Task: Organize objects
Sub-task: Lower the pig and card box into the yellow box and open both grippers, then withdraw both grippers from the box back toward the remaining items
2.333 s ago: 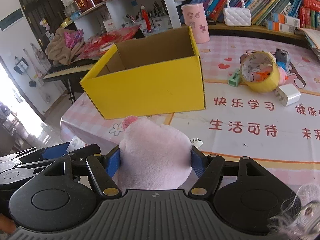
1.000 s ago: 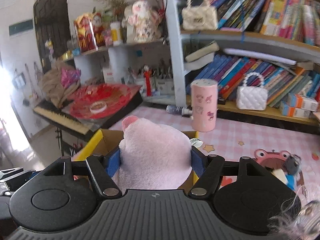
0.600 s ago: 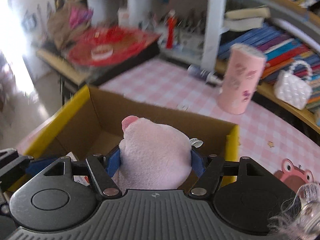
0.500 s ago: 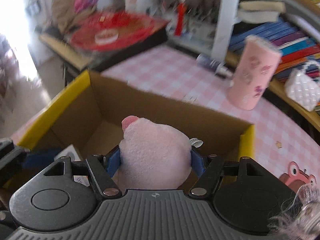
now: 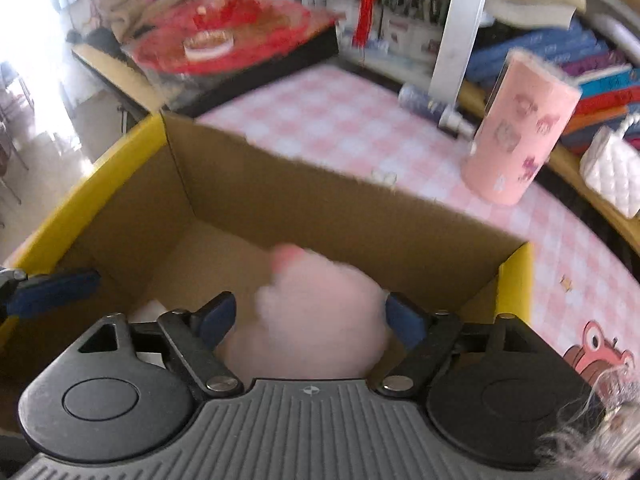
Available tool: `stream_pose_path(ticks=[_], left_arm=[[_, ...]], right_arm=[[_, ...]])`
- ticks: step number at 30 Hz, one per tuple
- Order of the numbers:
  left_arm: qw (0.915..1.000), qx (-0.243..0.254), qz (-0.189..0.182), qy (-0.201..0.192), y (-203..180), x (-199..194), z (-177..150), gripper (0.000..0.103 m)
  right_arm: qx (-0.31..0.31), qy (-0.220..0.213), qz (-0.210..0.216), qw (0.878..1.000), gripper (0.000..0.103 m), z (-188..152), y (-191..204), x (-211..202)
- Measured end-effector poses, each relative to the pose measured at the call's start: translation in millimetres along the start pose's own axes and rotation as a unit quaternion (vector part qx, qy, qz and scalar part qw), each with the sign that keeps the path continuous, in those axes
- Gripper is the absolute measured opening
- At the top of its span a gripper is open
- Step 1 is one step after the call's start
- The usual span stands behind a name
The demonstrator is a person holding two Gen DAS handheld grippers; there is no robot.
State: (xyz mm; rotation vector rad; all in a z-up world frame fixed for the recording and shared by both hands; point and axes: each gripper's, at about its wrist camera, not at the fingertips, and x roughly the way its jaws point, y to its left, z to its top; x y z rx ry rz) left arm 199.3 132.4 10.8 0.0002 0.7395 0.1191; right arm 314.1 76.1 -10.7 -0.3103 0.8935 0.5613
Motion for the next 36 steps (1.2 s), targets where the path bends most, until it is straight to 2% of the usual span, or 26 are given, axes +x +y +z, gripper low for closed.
stream_pose_path(ticks=[6, 10, 15, 21, 26, 30, 36], left_arm=[[0.9986, -0.024, -0.004, -0.046, 10.5, -32.1, 3.5, 0.082], [0.9971, -0.033, 0.000, -0.068, 17.5, -57.7, -4.4, 0.084], [0.9960, -0.042, 0.002, -0.080, 24.5, -85.2, -25.7, 0.086], [0.9963, -0.039, 0.007, -0.075, 23.8, -108.2, -55.3, 0.088], [0.9977, -0.035, 0.011, -0.058, 24.6, -118.1, -79.4, 0.091], [0.9984, -0.038, 0.012, -0.040, 24.0, -122.3, -96.0, 0.091], [0.9993, -0.032, 0.011, -0.018, 20.6, -126.7, -117.4, 0.091]], right_arm=[[0.027, -0.075, 0.006, 0.997, 0.084, -4.2, -2.4, -51.3], [0.059, -0.139, -0.002, 0.989, 0.086, -17.7, -8.8, -94.7], [0.080, -0.193, -0.046, 0.977, 0.087, -49.2, -10.7, -136.0], [0.076, -0.234, -0.101, 0.964, 0.087, -101.3, 6.0, -168.0], [0.094, -0.233, -0.126, 0.960, 0.087, -142.6, 24.3, -177.6], [0.116, -0.195, -0.136, 0.964, 0.087, -171.5, 37.1, -175.4], [0.128, -0.140, -0.124, 0.974, 0.087, -205.4, 52.8, -170.8]])
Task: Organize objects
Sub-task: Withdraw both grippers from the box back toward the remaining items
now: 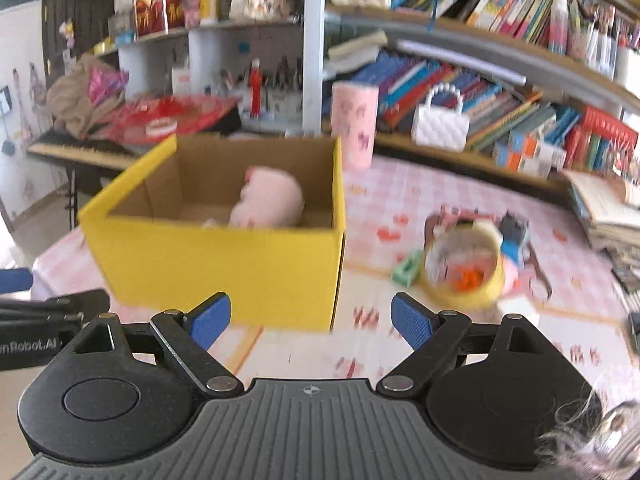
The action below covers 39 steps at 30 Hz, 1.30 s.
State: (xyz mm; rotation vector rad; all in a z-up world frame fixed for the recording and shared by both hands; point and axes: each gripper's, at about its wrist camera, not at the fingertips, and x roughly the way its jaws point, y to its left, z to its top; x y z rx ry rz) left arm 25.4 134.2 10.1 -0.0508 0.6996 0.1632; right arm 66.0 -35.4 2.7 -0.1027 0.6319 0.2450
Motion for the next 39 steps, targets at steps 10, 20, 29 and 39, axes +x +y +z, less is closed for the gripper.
stream_pose_path(ticks=[10, 20, 29, 39], left_arm=[[0.9997, 0.005, -0.013, 0.021, -3.3, -8.8, -18.9, 0.091], [0.9982, 0.032, -0.038, 0.033, -17.2, -12.9, -28.1, 0.091], [0.9944, 0.057, -0.076, 0.046, -34.3, -11.7, -33.7, 0.091], [0.9867, 0.095, -0.120, 0.055, -60.2, -8.9, -36.7, 0.091]], right_arm=[[0.007, 0.027, -0.003, 1.000, 0.088, -20.8, 3.7, -12.8], [0.027, 0.036, -0.029, 0.999, 0.089, -37.7, -6.4, -28.9], [0.052, 0.047, -0.052, 0.996, 0.089, -52.6, -20.2, -43.0], [0.092, 0.052, -0.102, 0.989, 0.089, -68.2, -44.0, -60.2]])
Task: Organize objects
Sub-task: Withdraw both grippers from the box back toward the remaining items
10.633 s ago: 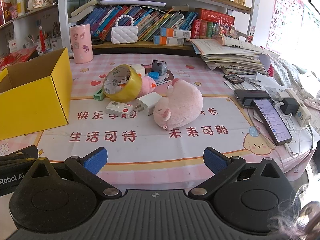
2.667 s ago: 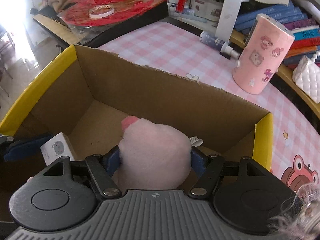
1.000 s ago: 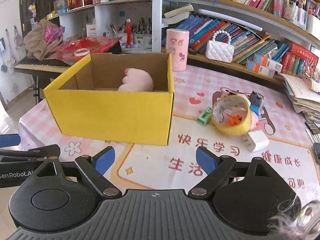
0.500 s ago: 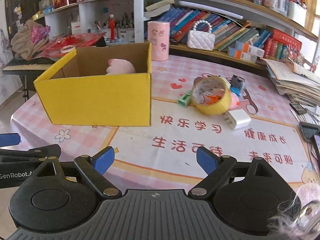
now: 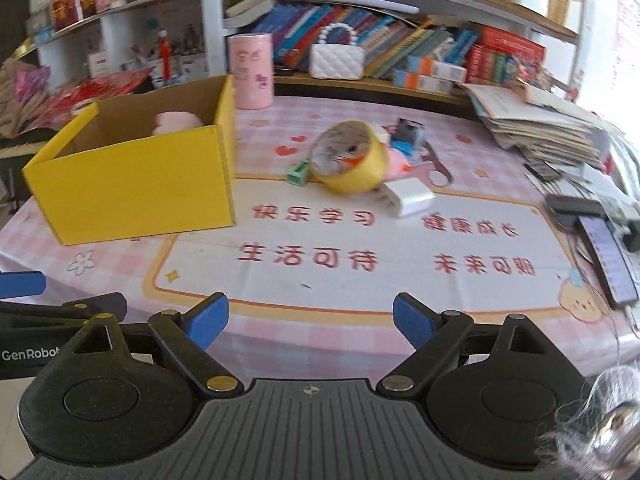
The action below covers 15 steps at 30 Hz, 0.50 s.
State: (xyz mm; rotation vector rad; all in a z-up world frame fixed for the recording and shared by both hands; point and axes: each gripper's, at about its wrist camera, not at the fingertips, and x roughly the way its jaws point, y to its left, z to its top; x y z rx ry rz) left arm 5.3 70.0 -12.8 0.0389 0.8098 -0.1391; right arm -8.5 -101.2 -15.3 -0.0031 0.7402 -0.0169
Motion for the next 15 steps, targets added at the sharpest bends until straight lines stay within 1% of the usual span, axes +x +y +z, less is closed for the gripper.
stream_pose_path(ticks=[7, 15], left_arm=[[0.9998, 0.010, -0.017, 0.001, -9.6, 7.4, 5.8, 0.091], [0.9993, 0.021, -0.030, 0.002, -27.6, 18.4, 14.5, 0.091]], right_arm=[[0.019, 0.003, -0.026, 0.999, 0.089, 0.1, -13.2, 0.5], [0.021, 0.006, -0.039, 0.999, 0.089, 4.0, -26.5, 4.4]])
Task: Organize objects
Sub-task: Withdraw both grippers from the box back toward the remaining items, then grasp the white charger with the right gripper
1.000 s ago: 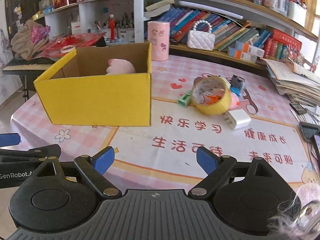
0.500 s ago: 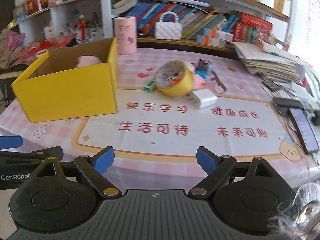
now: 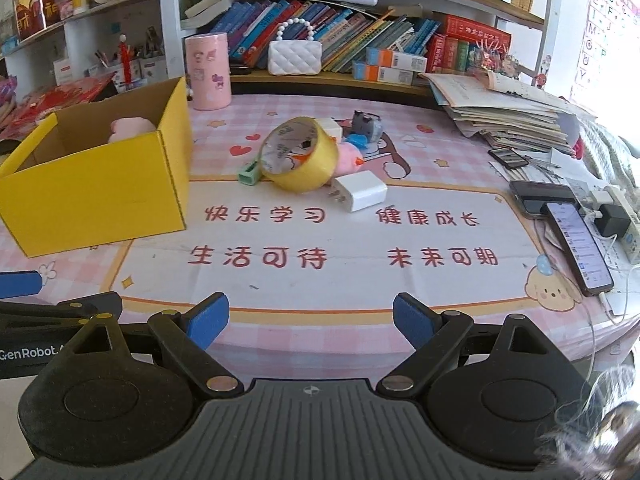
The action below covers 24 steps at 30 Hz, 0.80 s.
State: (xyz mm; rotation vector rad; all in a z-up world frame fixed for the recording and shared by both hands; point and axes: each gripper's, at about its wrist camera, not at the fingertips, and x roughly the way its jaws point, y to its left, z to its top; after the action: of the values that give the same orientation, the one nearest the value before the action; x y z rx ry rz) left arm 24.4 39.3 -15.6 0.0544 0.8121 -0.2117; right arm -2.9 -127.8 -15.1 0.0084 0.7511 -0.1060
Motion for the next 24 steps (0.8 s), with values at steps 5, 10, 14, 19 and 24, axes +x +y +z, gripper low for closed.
stream_pose_path(ticks=[5, 10, 14, 19, 24], left_arm=[[1.0000, 0.007, -0.001, 0.000, -10.2, 6.7, 7.3, 0.091], [1.0000, 0.005, 0.004, 0.005, -20.2, 14.8, 13.6, 0.091], [0.9999, 0.005, 0.009, 0.008, -30.2, 21.9, 19.8, 0.091], [0.9998, 0.003, 0.013, 0.013, -43.6, 31.4, 28.3, 0.091], [0.9995, -0.008, 0.022, 0.020, -54.4, 42.7, 36.9, 0.091]], right_arm=[[0.011, 0.003, -0.006, 1.000, 0.089, 3.7, -12.3, 5.6], [0.011, 0.005, -0.004, 1.000, 0.089, 8.6, -23.3, 13.0], [0.013, 0.009, -0.001, 1.000, 0.090, 13.5, -34.6, 21.0], [0.014, 0.012, 0.004, 1.000, 0.090, 22.2, -50.5, 31.8], [0.012, 0.017, 0.011, 1.000, 0.090, 32.2, -66.5, 45.5]])
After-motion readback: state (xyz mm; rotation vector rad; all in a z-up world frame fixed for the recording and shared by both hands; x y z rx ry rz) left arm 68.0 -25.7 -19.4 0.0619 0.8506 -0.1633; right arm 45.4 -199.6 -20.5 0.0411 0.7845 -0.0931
